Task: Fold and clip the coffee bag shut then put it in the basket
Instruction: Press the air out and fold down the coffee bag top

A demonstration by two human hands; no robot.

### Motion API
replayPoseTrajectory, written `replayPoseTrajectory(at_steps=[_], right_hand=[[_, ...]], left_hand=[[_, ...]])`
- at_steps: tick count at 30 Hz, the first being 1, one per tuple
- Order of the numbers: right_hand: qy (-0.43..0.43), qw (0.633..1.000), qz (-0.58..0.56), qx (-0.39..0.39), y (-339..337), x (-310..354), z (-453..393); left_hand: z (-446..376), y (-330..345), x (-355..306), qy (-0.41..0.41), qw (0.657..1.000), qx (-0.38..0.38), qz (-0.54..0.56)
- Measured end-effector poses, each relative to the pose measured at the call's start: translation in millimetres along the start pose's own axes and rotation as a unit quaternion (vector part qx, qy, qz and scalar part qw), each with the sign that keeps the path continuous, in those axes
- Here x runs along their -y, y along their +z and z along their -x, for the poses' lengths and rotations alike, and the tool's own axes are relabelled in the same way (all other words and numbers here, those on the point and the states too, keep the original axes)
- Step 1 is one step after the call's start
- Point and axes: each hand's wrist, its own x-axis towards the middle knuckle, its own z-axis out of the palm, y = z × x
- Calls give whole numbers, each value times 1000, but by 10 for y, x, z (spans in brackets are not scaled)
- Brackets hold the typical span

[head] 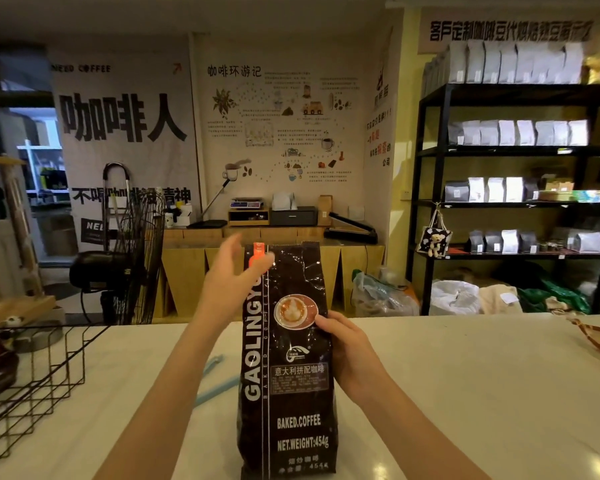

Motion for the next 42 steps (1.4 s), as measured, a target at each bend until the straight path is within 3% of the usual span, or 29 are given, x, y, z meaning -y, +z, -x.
replayPoseTrajectory(at_steps=[3,6,13,26,33,42], right_hand=[[-10,1000,6,18,44,43,2],[-30,1000,-5,4,60,69,-11],[-46,997,21,-66,30,72,-26],[-154,972,173,-23,37,252,-5],[-128,980,152,-8,222,313,61],[-92,988,124,16,202,352,51]], left_hand=[[197,-24,288,-160,959,142,185],[293,50,368,-201,923,152,292],[297,107,403,-190,919,125,321],[354,72,235,-155,923,154,317],[380,128,93,-168,909,127,360],[373,56,70,-222,886,150,379]])
